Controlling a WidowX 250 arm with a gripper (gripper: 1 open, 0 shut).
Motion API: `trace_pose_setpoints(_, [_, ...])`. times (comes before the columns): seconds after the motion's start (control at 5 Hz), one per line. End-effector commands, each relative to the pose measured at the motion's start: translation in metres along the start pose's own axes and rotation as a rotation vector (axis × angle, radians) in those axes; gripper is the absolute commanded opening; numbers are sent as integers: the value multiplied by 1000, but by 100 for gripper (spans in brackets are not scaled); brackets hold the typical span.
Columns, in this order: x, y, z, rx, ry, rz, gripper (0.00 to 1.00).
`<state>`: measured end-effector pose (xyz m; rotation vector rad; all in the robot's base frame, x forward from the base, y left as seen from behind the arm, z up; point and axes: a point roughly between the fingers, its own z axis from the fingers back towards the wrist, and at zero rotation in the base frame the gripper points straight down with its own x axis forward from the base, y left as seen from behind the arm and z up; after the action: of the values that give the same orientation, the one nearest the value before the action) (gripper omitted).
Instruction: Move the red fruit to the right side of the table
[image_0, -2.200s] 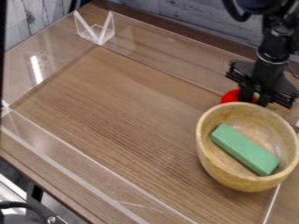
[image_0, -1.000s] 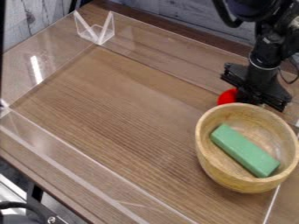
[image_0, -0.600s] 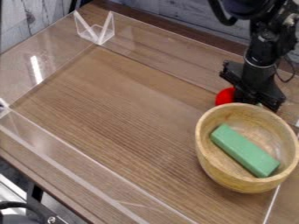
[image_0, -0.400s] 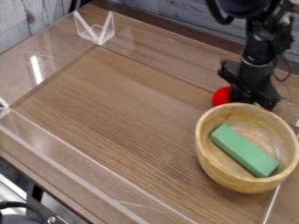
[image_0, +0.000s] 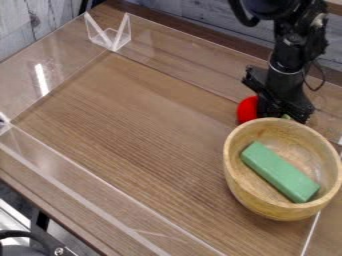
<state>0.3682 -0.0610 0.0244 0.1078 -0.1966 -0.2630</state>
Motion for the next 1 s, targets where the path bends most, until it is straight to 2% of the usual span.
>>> trace_pose_setpoints(0.0, [-6,16,0,16,9,68,100])
trace_pose_setpoints(0.2, [-11,24,4,20,17,126,100])
trace_pose_setpoints(0.6, [-3,37,12,22,-5,147,100])
trace_pose_setpoints(0.8, [1,41,32,21,-21,147,100])
